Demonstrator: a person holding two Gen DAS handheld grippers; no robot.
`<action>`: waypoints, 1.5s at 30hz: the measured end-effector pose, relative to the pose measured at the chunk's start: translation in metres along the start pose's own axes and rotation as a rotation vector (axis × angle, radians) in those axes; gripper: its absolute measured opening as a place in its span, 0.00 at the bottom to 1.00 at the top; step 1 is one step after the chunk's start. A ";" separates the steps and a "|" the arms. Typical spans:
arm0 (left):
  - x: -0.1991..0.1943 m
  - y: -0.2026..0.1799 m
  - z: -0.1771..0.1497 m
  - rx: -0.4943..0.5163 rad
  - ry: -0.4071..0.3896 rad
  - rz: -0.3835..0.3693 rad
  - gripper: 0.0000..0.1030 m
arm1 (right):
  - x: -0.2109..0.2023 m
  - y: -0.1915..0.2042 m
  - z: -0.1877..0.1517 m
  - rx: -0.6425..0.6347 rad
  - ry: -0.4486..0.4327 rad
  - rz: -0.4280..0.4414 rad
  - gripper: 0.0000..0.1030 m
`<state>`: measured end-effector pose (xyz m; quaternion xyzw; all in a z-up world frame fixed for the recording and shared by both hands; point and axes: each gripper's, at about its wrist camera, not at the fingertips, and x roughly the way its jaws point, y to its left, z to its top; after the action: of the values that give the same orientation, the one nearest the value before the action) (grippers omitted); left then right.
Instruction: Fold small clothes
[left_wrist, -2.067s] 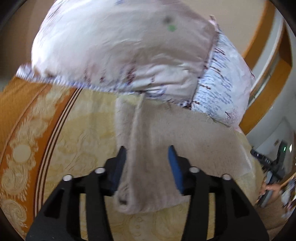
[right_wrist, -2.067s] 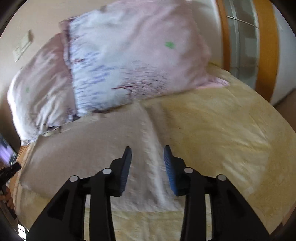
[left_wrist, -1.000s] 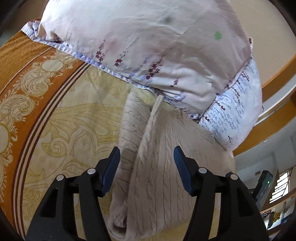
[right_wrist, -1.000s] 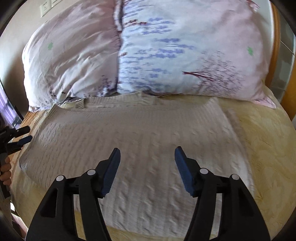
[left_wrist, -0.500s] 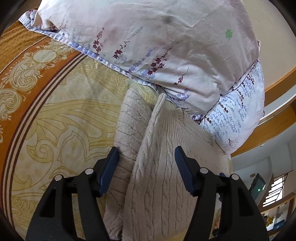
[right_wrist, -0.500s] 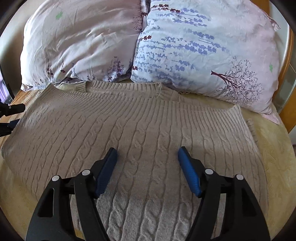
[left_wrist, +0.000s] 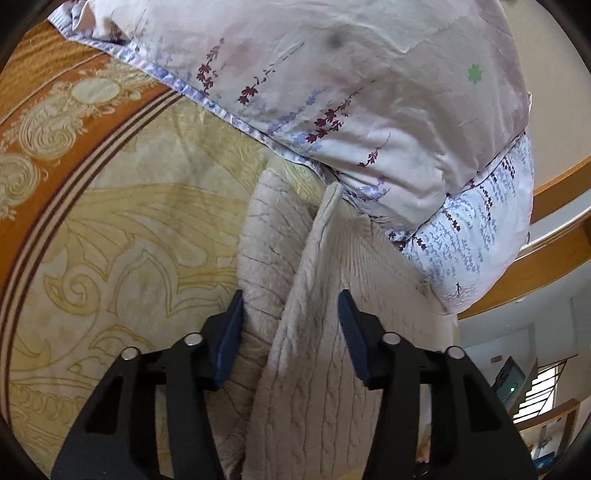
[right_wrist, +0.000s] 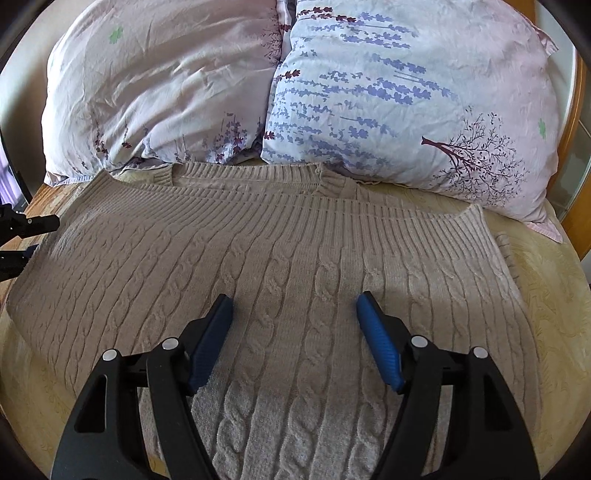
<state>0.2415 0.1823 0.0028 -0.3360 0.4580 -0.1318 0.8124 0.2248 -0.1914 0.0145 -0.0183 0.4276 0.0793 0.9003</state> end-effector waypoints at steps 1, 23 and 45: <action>0.001 0.001 -0.001 -0.007 0.005 -0.011 0.39 | 0.000 0.000 0.000 0.000 0.000 0.000 0.70; -0.005 -0.092 -0.005 0.037 -0.047 -0.254 0.16 | -0.039 -0.052 -0.006 0.200 -0.068 0.158 0.74; 0.143 -0.258 -0.104 0.204 0.332 -0.495 0.35 | -0.076 -0.186 -0.050 0.597 -0.129 0.375 0.74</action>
<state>0.2571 -0.1268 0.0441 -0.3280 0.4730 -0.4240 0.6992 0.1684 -0.3893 0.0354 0.3294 0.3700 0.1160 0.8609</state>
